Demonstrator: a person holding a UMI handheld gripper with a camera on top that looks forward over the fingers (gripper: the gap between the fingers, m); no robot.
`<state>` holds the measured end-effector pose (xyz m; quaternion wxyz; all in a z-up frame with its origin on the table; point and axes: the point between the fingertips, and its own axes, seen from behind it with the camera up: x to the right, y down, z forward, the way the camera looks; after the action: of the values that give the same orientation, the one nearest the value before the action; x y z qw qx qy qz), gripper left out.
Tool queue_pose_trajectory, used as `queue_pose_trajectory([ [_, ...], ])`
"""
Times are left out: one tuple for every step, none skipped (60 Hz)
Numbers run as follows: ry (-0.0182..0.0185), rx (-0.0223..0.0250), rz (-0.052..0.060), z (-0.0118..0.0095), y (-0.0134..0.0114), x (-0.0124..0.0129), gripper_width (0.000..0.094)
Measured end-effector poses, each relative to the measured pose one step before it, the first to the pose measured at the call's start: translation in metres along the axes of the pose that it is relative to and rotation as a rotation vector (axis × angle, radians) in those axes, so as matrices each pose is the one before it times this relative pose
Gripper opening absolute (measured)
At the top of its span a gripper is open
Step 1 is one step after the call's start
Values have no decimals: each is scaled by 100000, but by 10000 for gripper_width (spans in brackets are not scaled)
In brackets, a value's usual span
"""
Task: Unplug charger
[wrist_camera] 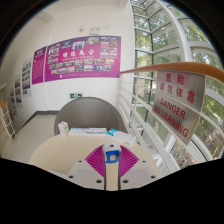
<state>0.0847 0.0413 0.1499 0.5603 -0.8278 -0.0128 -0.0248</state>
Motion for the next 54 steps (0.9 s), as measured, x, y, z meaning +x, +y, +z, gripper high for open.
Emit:
queue_pose_trajectory([
  [751,-3669,-218,142,1338,371,151],
  [269,-4256,-361,1053,1617,1433,163],
  [762,-3569,-207,-454,1561,-639,167],
  [-221,-3838,-200,975,1431,1246,180],
  [-209,-2784,208,176,1313,155,185],
  [-298,-1931,236,1065,1764,541,194],
  [-290,-2048,625,-338,913,-247,200],
  [-439,-2237,687,218,842,73,205],
  [-421,-2035,742,185,768,85,211],
  [-424,-1777,714,182,665,68,217],
  [-353,-1504,642,125,553,48,224],
  [-344,-1222,547,104,462,24,234],
  [-384,-855,422,111,354,9,242],
  [-420,-902,230,685,-186,153,252],
  [-536,176,-1,-9,338,51,265],
  [-427,165,-161,126,368,10,279],
  [-210,136,-365,4,17,15,301],
  [-179,265,-464,4,-41,-53,333],
  [-337,406,-590,-1,-83,-43,373],
  [-312,402,-628,-15,-105,-40,417],
  [-202,383,-733,-21,-117,-8,462],
  [-128,401,-755,-1,-104,-9,506],
  [-111,377,-742,-45,-128,-21,550],
  [-189,8,-469,-321,-514,3,591],
  [29,667,-631,64,112,53,637],
  [126,259,-400,-156,-213,-31,681],
  [161,417,-443,-109,-86,34,723],
  [34,367,-317,-165,-137,-45,769],
  [-6,370,-287,-200,-149,-65,808],
  [42,458,-199,-239,-163,-39,846],
  [48,526,-165,-285,-200,-59,872],
  [94,558,-115,-331,-218,-50,855],
  [99,434,-261,-493,-271,195,844],
  [152,452,-177,-584,-369,-168,842],
  [205,651,-289,-436,-182,-71,845],
  [115,704,-319,-482,-239,-60,854],
  [97,764,-312,-520,-238,-81,862],
  [80,757,-334,-556,-247,-93,864],
  [24,608,-251,-592,-267,43,863],
  [196,717,-310,-625,-234,85,865],
  [334,825,-237,-698,-220,-72,862],
  [300,860,-179,-678,-235,-70,859],
  [266,899,-170,-728,-248,-89,856],
  [240,842,-94,-763,-224,-130,857],
  [197,739,-5,-818,-191,-121,859],
  [192,703,56,-826,-178,-138,858],
  [58,576,-38,-768,-267,35,859],
  [249,615,184,-951,-55,-237,858],
  [179,662,116,-902,-128,-146,858],
  [255,603,95,-934,-110,-159,857],
  [335,492,20,-941,-75,-127,858],
  [423,332,-5,-960,-21,-83,858],
  [490,236,12,-1001,16,-81,857],
  [553,389,81,-1255,153,-192,856],
])
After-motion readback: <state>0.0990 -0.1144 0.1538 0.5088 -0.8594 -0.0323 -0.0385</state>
